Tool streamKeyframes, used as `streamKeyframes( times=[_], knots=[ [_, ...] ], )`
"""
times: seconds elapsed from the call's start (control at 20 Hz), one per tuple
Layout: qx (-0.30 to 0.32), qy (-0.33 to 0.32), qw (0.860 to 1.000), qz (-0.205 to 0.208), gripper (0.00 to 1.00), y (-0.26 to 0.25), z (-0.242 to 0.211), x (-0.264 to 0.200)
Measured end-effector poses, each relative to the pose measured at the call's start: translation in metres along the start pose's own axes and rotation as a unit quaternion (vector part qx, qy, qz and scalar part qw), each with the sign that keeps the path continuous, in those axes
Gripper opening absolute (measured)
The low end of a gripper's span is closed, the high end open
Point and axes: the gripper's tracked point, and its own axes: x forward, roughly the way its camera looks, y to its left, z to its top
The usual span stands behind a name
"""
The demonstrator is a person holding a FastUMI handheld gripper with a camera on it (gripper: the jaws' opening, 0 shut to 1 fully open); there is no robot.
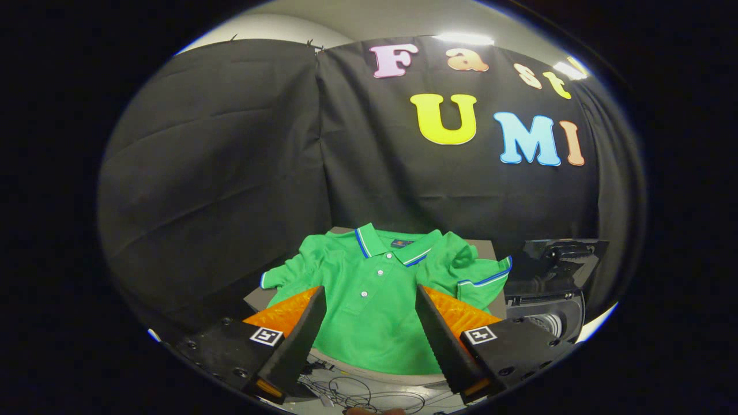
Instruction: Put the clothes into the washing machine and then close the washing machine lid.
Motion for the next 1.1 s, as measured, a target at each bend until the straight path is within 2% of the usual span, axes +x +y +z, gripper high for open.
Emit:
streamKeyframes(
  times=[0.15,0.5,0.85,1.1],
  knots=[
    [0.016,0.026,1.0,0.0,0.98,0.005,-0.003,0.033],
    [0.031,0.071,0.996,-0.038,0.98,-0.003,-0.008,0.089],
    [0.019,0.111,0.992,-0.063,0.98,-0.014,-0.023,0.112],
    [-0.02,0.112,0.991,-0.077,0.96,-0.015,-0.022,0.114]
  ],
)
